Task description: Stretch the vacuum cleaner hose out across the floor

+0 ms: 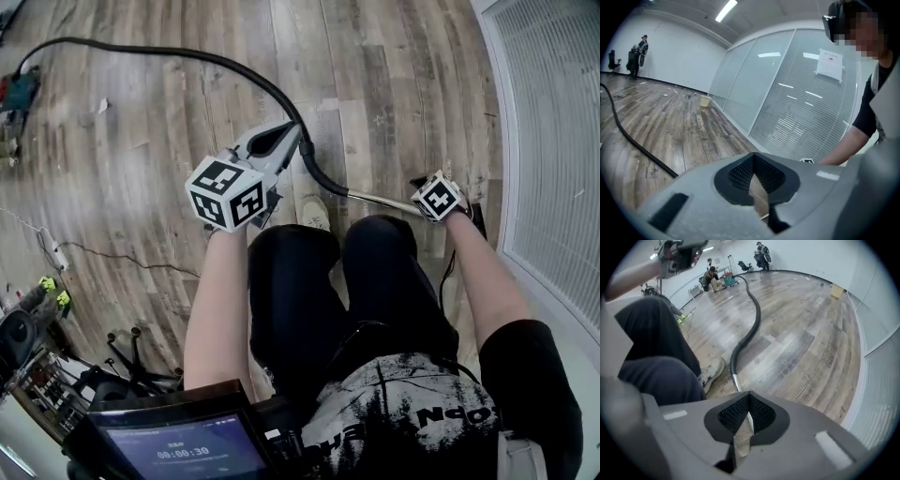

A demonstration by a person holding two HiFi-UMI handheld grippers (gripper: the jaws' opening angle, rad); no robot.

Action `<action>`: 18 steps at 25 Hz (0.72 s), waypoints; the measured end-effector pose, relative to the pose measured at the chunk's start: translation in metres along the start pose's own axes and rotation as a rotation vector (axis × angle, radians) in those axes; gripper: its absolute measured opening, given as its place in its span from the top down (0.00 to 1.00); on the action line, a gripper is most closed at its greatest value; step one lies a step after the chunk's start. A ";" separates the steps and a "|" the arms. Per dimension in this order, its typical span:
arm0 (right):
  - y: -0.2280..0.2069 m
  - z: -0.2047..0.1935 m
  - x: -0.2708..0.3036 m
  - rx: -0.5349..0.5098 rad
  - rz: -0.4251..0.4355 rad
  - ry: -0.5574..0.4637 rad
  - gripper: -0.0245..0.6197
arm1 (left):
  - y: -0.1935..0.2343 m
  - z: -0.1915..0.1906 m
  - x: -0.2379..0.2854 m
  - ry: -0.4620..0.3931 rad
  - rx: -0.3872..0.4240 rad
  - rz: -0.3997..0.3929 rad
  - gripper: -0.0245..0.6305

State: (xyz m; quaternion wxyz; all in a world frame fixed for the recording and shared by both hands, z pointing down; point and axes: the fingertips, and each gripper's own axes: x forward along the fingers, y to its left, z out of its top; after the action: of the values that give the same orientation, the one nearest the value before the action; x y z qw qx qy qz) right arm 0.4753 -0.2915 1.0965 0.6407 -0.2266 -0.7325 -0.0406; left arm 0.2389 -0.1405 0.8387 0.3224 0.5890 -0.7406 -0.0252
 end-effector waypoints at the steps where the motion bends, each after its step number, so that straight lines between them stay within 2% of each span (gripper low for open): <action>1: 0.007 0.012 -0.031 0.008 0.002 -0.012 0.95 | -0.005 0.014 -0.017 -0.005 -0.020 0.010 0.96; 8: 0.065 0.111 -0.263 0.044 0.012 -0.133 0.95 | -0.071 0.123 -0.142 0.001 -0.138 0.011 0.96; 11: 0.083 0.151 -0.335 0.055 0.010 -0.199 0.95 | -0.094 0.171 -0.183 -0.027 -0.155 0.026 0.96; 14: 0.091 0.185 -0.381 0.040 0.001 -0.265 0.95 | -0.107 0.213 -0.205 -0.068 -0.125 0.050 0.96; 18: 0.109 0.271 -0.462 -0.011 -0.038 -0.454 0.95 | -0.110 0.299 -0.249 -0.182 -0.037 0.051 0.96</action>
State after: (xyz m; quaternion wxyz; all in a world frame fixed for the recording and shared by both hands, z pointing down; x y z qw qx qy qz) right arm 0.3032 -0.2289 0.5814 0.4574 -0.2198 -0.8617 -0.0047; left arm 0.2063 -0.0549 0.4445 0.2652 0.5590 -0.7811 -0.0840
